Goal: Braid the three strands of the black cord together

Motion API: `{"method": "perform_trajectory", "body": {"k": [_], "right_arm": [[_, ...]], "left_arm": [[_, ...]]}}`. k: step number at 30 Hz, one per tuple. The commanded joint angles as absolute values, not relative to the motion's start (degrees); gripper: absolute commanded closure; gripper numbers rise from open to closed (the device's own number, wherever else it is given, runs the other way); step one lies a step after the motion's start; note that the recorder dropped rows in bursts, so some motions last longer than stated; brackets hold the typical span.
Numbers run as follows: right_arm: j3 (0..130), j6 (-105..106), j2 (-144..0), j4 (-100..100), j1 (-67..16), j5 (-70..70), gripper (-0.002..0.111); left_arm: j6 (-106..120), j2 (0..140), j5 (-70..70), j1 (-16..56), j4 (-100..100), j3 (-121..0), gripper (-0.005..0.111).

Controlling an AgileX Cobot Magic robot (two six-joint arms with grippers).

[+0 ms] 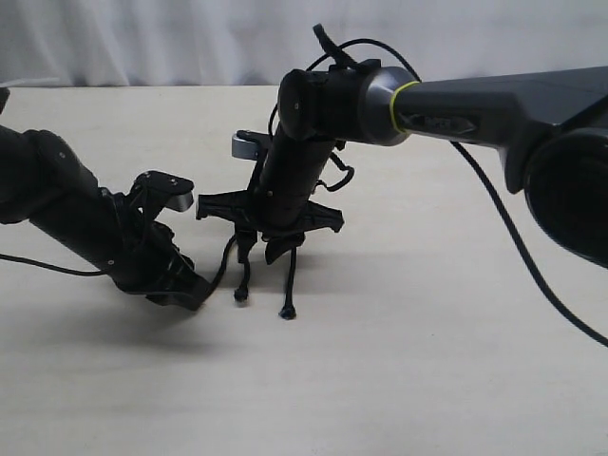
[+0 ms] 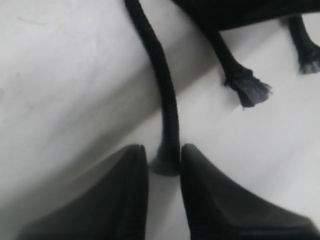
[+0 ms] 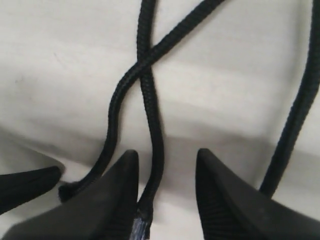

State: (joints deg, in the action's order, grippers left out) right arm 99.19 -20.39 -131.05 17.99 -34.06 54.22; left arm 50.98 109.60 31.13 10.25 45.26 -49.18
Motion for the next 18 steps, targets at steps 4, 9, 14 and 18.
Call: {"method": "perform_trajectory", "body": {"k": [4,9,14,18], "right_arm": [[99.1,-19.7,-130.5,18.8,-35.1,54.2,0.071],[99.1,-19.7,-133.3,18.6,-36.3,54.8,0.078],[99.3,-18.2,-131.1,15.3,-35.5,58.8,0.104],[99.3,-17.1,-126.3,8.8,-31.6,65.0,0.104]], "left_arm": [[51.4,111.3,31.3,10.7,44.4,-48.7,0.107],[51.4,111.3,31.4,10.7,44.4,-48.7,0.107],[51.4,111.3,34.0,10.8,45.7,-48.7,0.107],[51.4,111.3,33.9,15.2,46.1,-48.7,0.107]]}}
